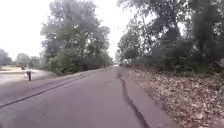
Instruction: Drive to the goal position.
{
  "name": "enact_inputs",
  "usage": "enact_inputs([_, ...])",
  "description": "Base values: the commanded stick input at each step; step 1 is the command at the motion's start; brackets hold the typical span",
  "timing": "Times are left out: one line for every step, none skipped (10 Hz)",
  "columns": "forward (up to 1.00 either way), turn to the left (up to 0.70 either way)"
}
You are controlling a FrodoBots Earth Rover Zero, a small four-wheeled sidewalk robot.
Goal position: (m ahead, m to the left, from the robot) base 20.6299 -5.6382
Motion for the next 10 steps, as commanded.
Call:
enact_inputs([0.85, 0.02])
enact_inputs([0.85, 0.02])
enact_inputs([0.85, 0.02])
enact_inputs([0.85, 0.02])
enact_inputs([0.85, 0.02])
enact_inputs([0.85, 0.02])
enact_inputs([0.85, 0.02])
enact_inputs([0.85, 0.02])
enact_inputs([0.85, 0.02])
enact_inputs([0.85, 0.02])
